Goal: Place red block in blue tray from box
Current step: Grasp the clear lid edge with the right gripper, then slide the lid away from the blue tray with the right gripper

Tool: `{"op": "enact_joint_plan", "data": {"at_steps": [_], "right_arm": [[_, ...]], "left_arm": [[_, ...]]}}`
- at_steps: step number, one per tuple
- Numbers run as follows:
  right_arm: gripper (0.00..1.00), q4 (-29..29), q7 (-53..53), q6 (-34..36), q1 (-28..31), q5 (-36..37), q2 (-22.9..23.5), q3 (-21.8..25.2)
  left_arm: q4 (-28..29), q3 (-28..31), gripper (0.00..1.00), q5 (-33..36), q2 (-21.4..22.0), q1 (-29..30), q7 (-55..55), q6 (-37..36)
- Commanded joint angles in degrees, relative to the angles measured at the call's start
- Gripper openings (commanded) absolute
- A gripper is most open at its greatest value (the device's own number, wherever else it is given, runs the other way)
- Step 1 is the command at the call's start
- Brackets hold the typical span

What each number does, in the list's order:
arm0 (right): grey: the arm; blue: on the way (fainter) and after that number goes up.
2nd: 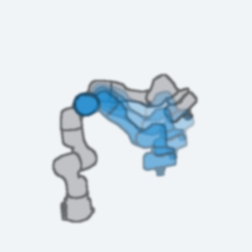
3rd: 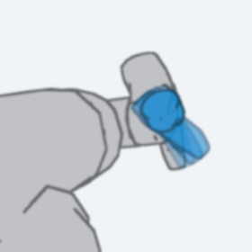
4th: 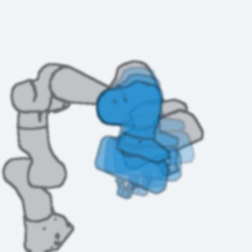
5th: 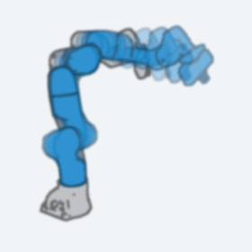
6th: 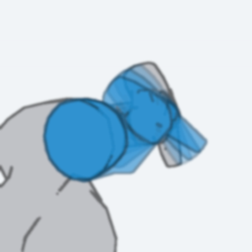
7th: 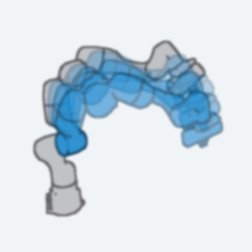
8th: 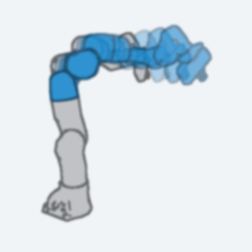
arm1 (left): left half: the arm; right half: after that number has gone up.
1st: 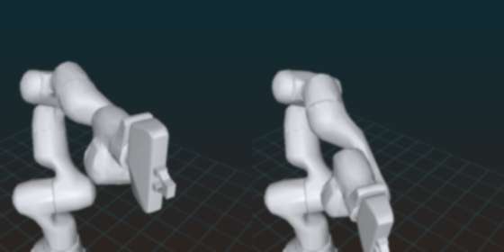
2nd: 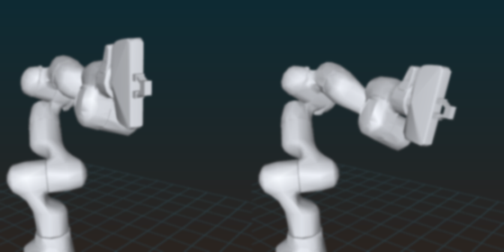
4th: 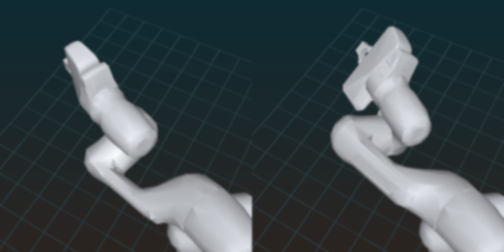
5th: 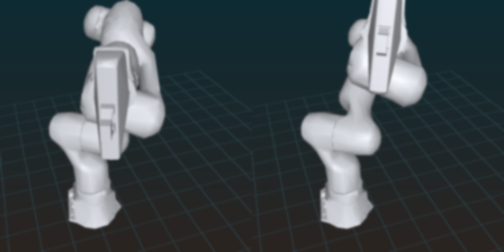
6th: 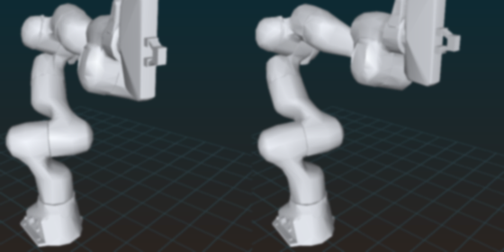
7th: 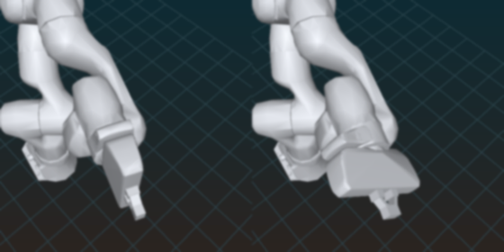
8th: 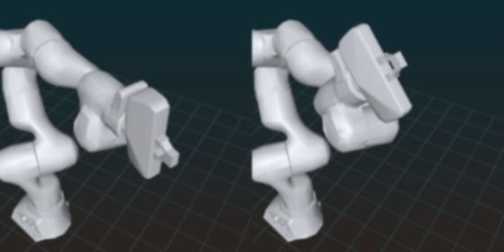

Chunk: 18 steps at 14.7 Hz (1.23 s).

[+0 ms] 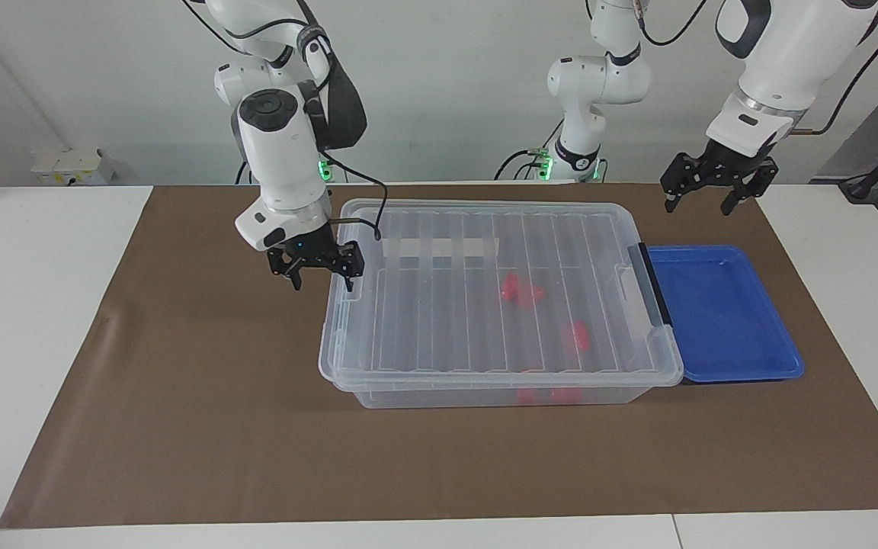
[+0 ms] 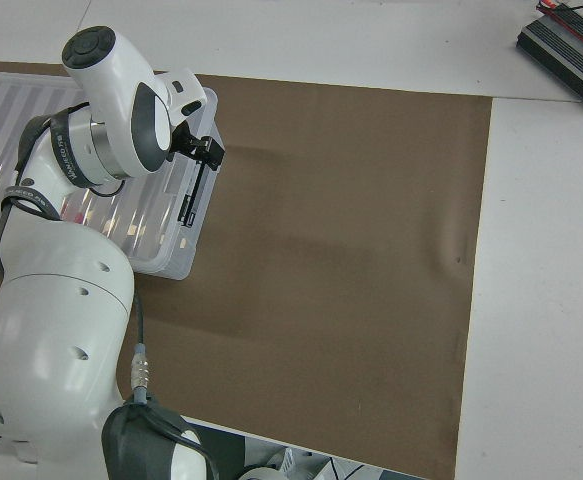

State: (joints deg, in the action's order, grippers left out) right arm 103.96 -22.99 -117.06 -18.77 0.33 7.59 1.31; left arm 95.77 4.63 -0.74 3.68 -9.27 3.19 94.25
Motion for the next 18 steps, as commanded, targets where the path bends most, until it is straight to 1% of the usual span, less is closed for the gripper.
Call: {"op": "enact_joint_plan", "data": {"at_steps": [1, 5, 9, 18], "right_arm": [[0.98, 0.8, 0.1, 0.7, 0.9, -0.4, -0.5, -0.2], [0.98, 2.6, 3.0, 1.0, 2.1, -0.4, -1.3, -0.2], [0.98, 2.7, 5.1, 2.1, 3.7, -0.4, -1.5, -0.2], [0.98, 2.7, 19.6, 5.6, 13.2, -0.8, -2.4, -0.1]], "left_arm": [[1.6, 0.2, 1.00, -0.2, 1.6, 0.0, -0.6, -0.4], [1.6, 0.2, 1.00, -0.3, 1.6, 0.0, -0.6, -0.4], [1.5, 0.2, 1.00, -0.2, 1.6, 0.0, -0.6, -0.4], [1.6, 0.2, 1.00, -0.3, 1.6, 0.0, -0.6, -0.4]]}}
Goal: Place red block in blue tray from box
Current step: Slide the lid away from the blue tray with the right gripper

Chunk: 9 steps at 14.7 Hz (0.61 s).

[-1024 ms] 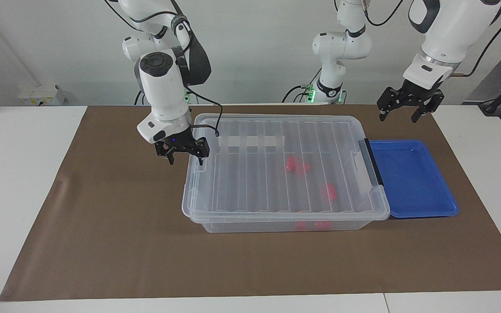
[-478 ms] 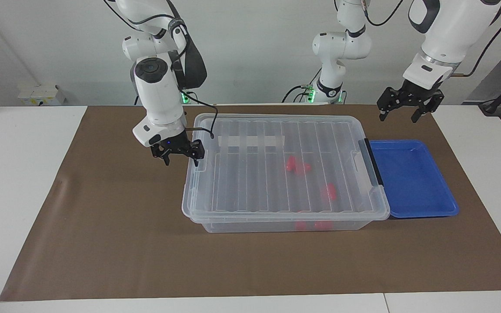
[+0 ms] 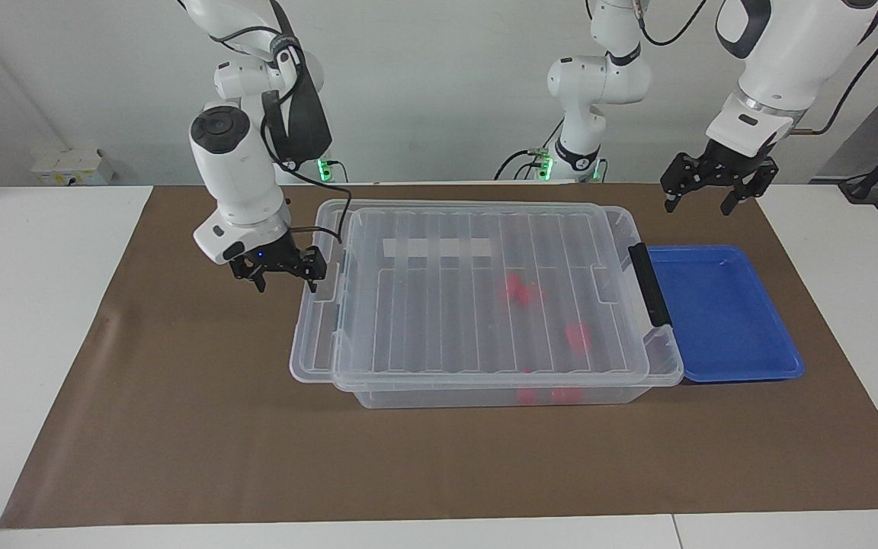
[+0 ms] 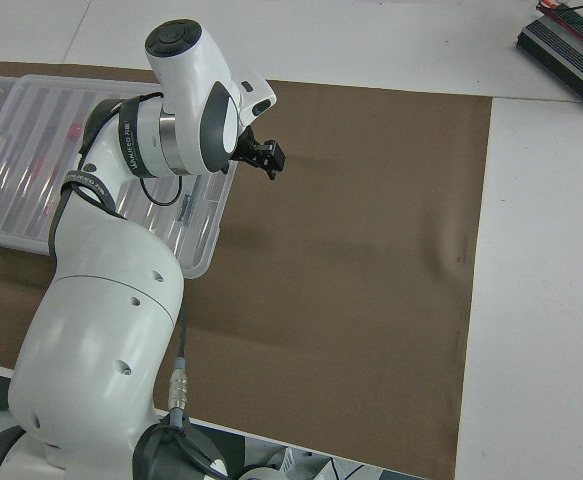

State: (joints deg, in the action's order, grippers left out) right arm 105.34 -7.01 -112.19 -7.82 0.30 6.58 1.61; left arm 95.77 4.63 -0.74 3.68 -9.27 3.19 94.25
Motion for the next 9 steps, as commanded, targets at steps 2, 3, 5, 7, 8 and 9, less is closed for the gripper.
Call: {"op": "enact_joint_plan", "data": {"at_steps": [2, 3, 5, 7, 8, 9], "right_arm": [[0.98, 1.3, 6.1, 1.5, 4.6, -0.7, -1.5, -0.5], [0.98, 1.3, 6.7, 1.6, 5.4, -0.7, -1.5, -0.5], [0.98, 1.3, 9.4, 2.5, 7.1, -0.7, -1.5, -0.4], [0.98, 1.2, 11.5, 2.5, 8.7, -0.7, -1.5, -0.4], [0.98, 1.2, 12.1, 2.5, 9.4, -0.7, -1.5, -0.4], [0.98, 1.3, 13.0, 2.5, 9.8, -0.7, -1.5, -0.4]], "left_arm": [[1.6, 0.2, 1.00, -0.2, 1.6, 0.0, -0.6, -0.4], [1.5, 0.2, 1.00, -0.3, 1.6, 0.0, -0.6, -0.4], [1.6, 0.2, 1.00, -0.3, 1.6, 0.0, -0.6, -0.4], [1.5, 0.2, 1.00, -0.3, 1.6, 0.0, -0.6, -0.4], [1.6, 0.2, 1.00, -0.3, 1.6, 0.0, -0.6, -0.4], [1.5, 0.2, 1.00, -0.3, 1.6, 0.0, -0.6, -0.4]]}}
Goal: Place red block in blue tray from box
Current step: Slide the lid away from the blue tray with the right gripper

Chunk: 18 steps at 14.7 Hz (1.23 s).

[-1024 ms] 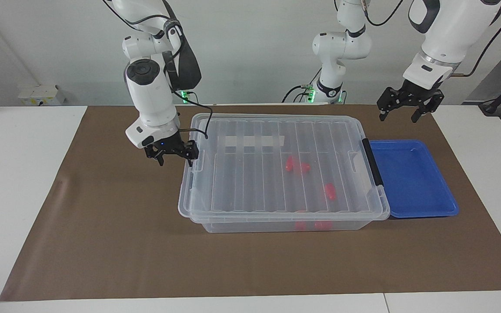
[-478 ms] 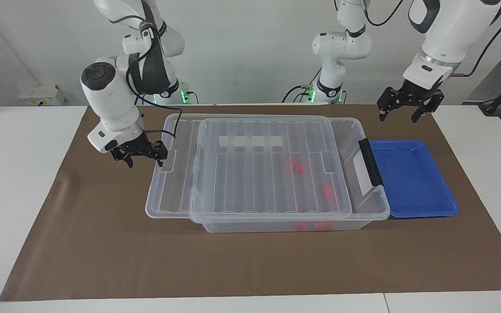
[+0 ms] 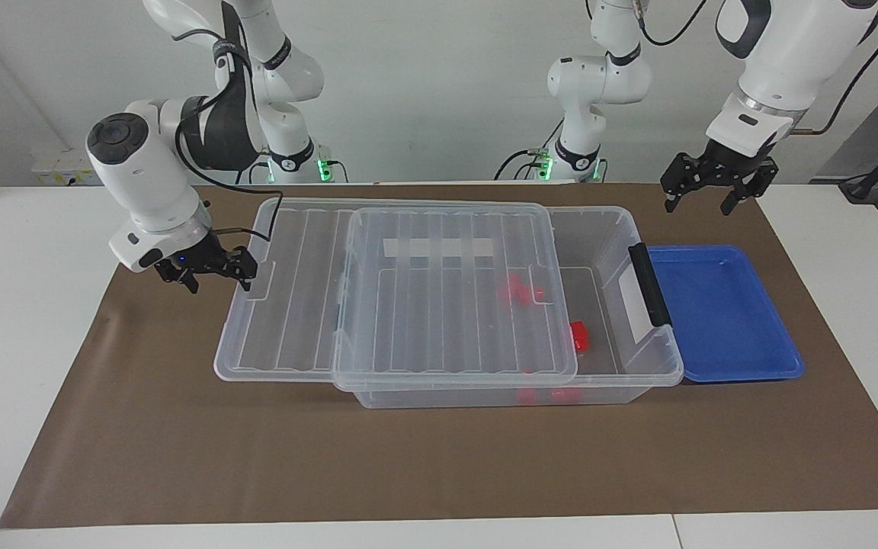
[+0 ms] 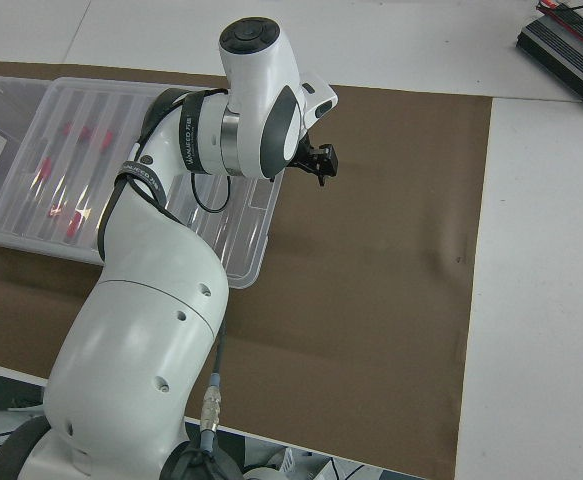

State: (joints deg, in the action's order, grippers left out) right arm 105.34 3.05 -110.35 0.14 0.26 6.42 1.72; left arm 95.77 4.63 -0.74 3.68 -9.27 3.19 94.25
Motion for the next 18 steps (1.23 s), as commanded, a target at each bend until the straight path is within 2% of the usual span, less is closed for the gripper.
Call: {"op": "enact_joint_plan", "data": {"at_steps": [1, 8, 18], "right_arm": [[0.98, 1.2, 3.8, 0.7, 2.4, -0.6, -1.3, -0.5], [1.00, 1.2, 8.3, 0.9, 5.7, -0.6, -1.3, -0.5], [1.00, 0.0, 7.7, 0.8, 4.8, -0.5, -2.1, -0.6]], "left_arm": [[1.5, 0.2, 1.00, -0.3, 1.6, 0.0, -0.6, -0.4], [1.6, 0.2, 1.00, -0.3, 1.6, 0.0, -0.6, -0.4], [1.6, 0.2, 1.00, -0.3, 1.6, 0.0, -0.6, -0.4]]}}
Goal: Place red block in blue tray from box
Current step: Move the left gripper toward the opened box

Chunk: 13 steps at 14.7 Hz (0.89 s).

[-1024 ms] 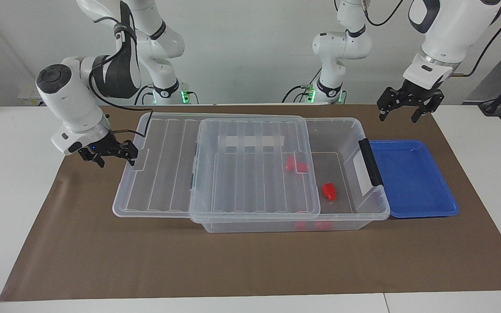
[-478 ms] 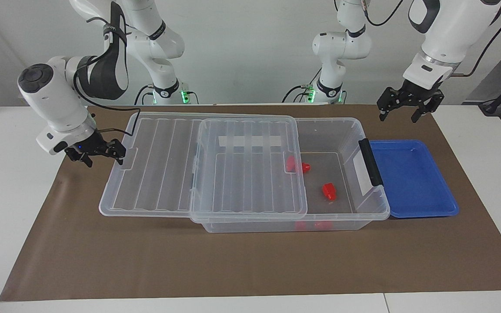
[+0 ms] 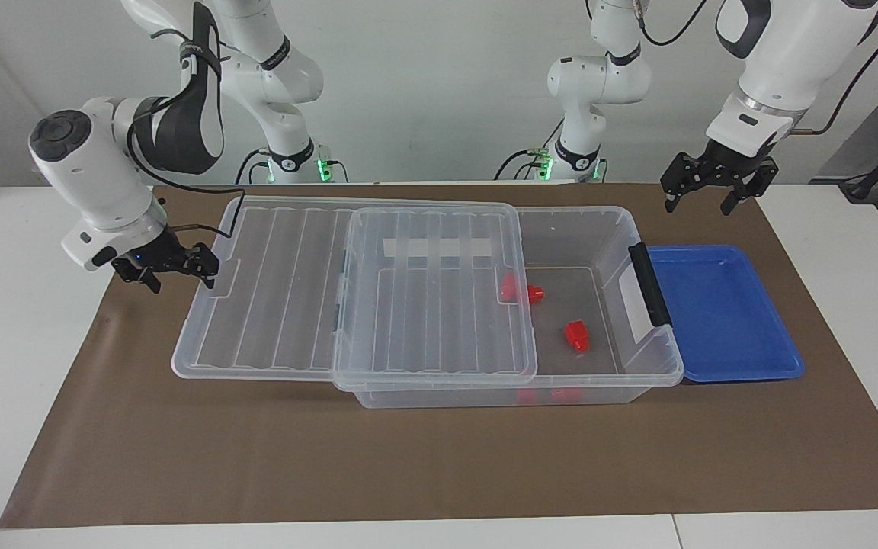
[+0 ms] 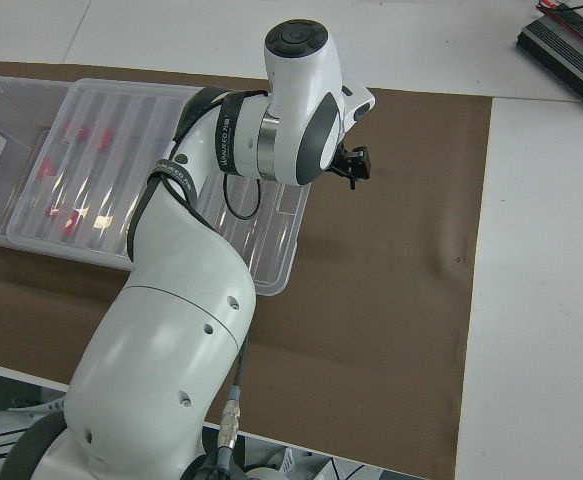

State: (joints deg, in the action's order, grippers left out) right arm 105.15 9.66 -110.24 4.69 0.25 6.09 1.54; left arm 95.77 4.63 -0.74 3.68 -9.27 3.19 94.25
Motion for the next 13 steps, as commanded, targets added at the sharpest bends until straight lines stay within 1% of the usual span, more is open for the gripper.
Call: {"op": "enact_joint_plan", "data": {"at_steps": [1, 4, 6, 9, 11, 12, 13], "right_arm": [[1.00, 0.0, 1.0, 0.6, 0.2, -0.5, -2.3, -0.5], [1.00, -3.6, -0.5, 2.0, 0.1, 0.2, -2.6, -1.4], [1.00, -4.2, -4.5, 3.4, 0.1, 0.3, -4.2, -2.7], [1.00, -4.2, -7.9, 6.8, 0.1, 0.5, -7.3, -4.3], [1.00, -4.2, -8.1, 8.6, 0.1, 0.5, -9.2, -5.5], [1.00, -4.5, -8.3, 9.9, 0.1, 0.5, -9.7, -5.6], [1.00, -6.3, -8.6, 11.7, 0.1, 0.5, -9.7, -5.7]], "left_arm": [[1.5, 0.2, 1.00, -0.2, 1.6, 0.0, -0.5, -0.4], [1.6, 0.2, 1.00, -0.3, 1.6, 0.0, -0.8, -0.5], [1.8, 0.1, 1.00, -0.2, 1.6, -0.6, -2.0, 0.0], [2.9, -0.6, 1.00, -0.1, 1.6, -2.8, -13.3, 4.3], [5.2, -0.6, 1.00, -0.1, 1.7, -4.9, -18.4, 8.0], [6.3, -0.6, 1.00, -0.1, 1.9, -5.8, -21.0, 9.9], [7.2, -0.6, 1.00, -0.1, 1.9, -6.6, -23.3, 11.2]]}}
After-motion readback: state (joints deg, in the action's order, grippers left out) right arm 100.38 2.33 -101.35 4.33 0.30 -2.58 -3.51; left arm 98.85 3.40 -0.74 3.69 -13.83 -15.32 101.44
